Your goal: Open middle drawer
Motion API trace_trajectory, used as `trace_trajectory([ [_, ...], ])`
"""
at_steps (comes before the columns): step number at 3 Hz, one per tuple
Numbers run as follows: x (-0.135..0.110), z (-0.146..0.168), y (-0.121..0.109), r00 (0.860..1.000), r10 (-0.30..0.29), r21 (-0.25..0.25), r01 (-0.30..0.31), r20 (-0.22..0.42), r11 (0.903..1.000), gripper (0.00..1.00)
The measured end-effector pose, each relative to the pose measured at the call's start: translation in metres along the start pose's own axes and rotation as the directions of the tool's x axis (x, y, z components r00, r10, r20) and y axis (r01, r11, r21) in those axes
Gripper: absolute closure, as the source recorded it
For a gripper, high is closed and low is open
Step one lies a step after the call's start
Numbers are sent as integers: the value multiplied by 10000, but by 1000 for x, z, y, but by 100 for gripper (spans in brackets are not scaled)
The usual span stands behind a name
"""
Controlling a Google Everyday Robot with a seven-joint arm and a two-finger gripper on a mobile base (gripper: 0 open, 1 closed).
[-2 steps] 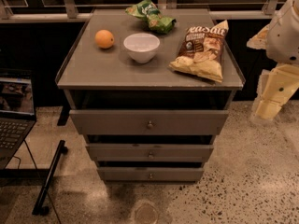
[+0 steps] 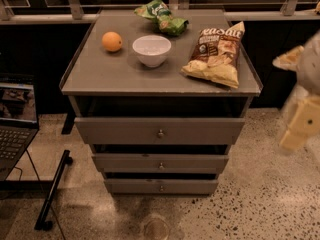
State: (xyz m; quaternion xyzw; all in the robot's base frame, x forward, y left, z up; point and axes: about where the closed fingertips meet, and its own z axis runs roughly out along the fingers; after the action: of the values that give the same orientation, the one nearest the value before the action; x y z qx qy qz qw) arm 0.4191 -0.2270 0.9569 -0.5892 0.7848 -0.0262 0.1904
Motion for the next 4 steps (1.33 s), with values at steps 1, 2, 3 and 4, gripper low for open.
trace_trajectory([
  [1,50,53,34,9902,1114,-291,-1093,846,9936,0],
  [2,77,111,40,9584,2152,-375,-2120,1876,9766,0],
  [3,81,119,16,9432,2360,441,-2528,2340,9665,14],
  [4,81,119,15,9436,2344,473,-2518,2338,9666,37],
])
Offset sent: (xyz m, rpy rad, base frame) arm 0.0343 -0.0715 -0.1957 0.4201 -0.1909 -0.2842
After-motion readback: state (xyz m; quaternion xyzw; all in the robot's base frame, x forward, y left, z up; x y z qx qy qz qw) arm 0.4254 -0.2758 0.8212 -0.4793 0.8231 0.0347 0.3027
